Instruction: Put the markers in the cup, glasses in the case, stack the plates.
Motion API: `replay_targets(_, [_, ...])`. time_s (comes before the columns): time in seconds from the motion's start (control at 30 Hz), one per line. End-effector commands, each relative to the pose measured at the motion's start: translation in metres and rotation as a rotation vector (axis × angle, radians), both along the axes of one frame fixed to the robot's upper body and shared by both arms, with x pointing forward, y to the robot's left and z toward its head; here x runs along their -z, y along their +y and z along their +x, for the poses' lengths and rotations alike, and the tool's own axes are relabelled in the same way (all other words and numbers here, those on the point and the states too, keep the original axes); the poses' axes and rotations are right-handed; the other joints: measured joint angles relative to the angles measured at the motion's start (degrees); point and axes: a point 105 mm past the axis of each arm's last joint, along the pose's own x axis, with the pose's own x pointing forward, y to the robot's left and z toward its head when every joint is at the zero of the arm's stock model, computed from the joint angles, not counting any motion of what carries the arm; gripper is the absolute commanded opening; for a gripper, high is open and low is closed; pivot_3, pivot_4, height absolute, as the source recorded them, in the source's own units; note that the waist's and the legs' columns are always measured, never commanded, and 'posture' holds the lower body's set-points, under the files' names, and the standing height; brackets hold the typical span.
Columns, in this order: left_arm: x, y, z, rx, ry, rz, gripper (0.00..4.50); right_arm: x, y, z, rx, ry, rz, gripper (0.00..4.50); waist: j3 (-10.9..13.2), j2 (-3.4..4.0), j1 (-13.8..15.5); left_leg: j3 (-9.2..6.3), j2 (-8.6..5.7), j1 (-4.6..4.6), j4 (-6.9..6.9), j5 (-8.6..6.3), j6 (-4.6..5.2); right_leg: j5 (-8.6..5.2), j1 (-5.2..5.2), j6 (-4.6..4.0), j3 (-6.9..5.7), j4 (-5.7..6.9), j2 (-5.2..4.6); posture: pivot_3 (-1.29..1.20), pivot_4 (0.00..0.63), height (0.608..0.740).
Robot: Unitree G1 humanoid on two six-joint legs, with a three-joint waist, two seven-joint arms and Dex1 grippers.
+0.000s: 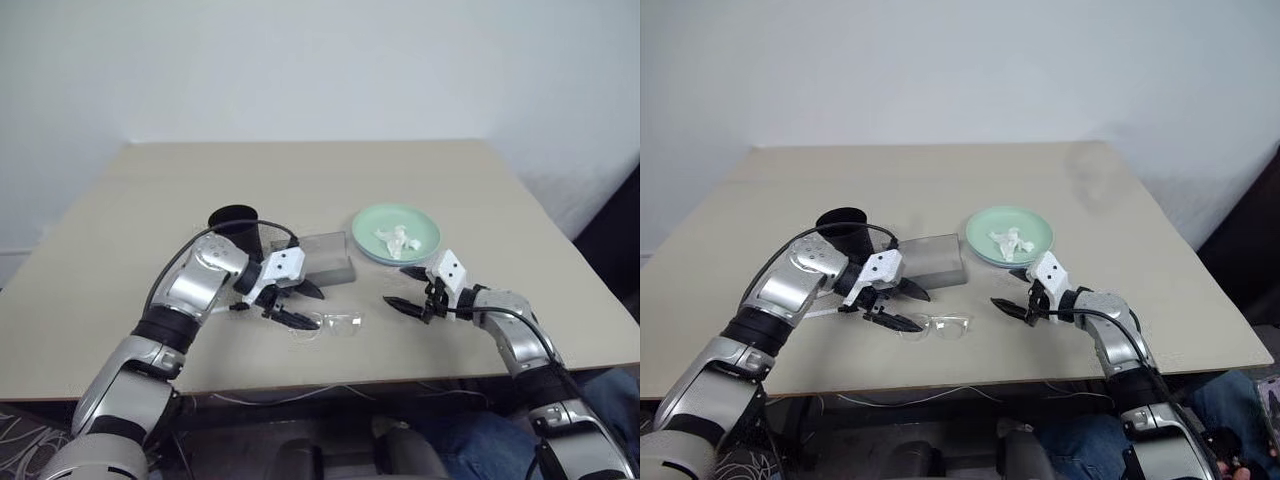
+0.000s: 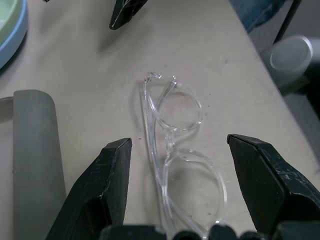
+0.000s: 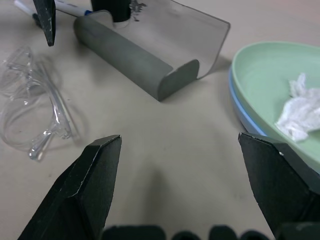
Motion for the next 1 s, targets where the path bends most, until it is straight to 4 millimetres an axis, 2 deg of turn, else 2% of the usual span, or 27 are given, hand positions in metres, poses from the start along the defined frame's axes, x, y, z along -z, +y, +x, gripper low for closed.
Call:
replay_targets(0.03, [-0.0047, -0.0083, 0.0080, 0.042, -0.070, 0.031, 3.22, -0.0180, 0.0036, 0.0006, 0.022, -0.067, 0.041, 4.04, 0.0, 0.00, 0.0, -0.01, 0.00, 0.00, 0.00, 0.00, 0.00, 0.00, 0.01, 0.00, 0.00, 0.00, 0.00, 0.00, 0.000, 0.721])
replay_targets(0.33, [0.0026, -0.0114, 0.0126, 0.069, -0.094, 0.072, 3.22, -0.0147, 0.0039, -0.0054, 0.059, -0.060, 0.053, 4.04, 0.0, -0.01, 0.0, -0.03, 0.01, 0.01, 0.01, 0.00, 0.00, 0.01, 0.01, 0.01, -0.01, 0.03, 0.00, 0.00, 0.000, 0.721])
replay_targets(0.43, [0.0049, -0.0126, 0.0135, 0.073, -0.100, 0.081, 2.64, -0.0142, 0.0036, -0.0053, 0.067, -0.060, 0.054, 4.07, 0.0, -0.02, 0.0, -0.02, 0.00, 0.00, 0.03, 0.00, 0.01, 0.02, 0.01, 0.03, 0.00, 0.00, -0.01, 0.00, 0.000, 0.721])
replay_targets(0.67, [0.0044, -0.0157, 0.0132, 0.076, -0.095, 0.066, 0.27, -0.0128, 0.0043, -0.0061, 0.073, -0.059, 0.050, 4.07, 0.0, -0.01, 0.0, -0.04, 0.00, 0.02, 0.08, 0.00, 0.01, 0.06, 0.05, 0.09, -0.01, 0.04, 0.00, 0.00, 0.000, 0.721])
replay_targets(0.7, [0.0044, -0.0156, 0.0132, 0.076, -0.096, 0.066, 0.05, -0.0127, 0.0043, -0.0060, 0.073, -0.058, 0.050, 4.07, 0.0, -0.01, 0.0, -0.04, 0.00, 0.05, 0.09, 0.00, 0.01, 0.06, 0.09, 0.09, -0.01, 0.04, 0.00, 0.00, 0.000, 0.721])
replay_targets(1.0, [0.0049, -0.0138, 0.0130, 0.077, -0.102, 0.071, 0.05, -0.0121, 0.0042, -0.0057, 0.075, -0.058, 0.047, 4.07, 0.0, -0.01, 0.0, -0.08, -0.01, 0.09, 0.16, 0.00, 0.01, 0.01, 0.16, 0.02, -0.02, 0.05, -0.01, 0.00, 0.000, 0.721])
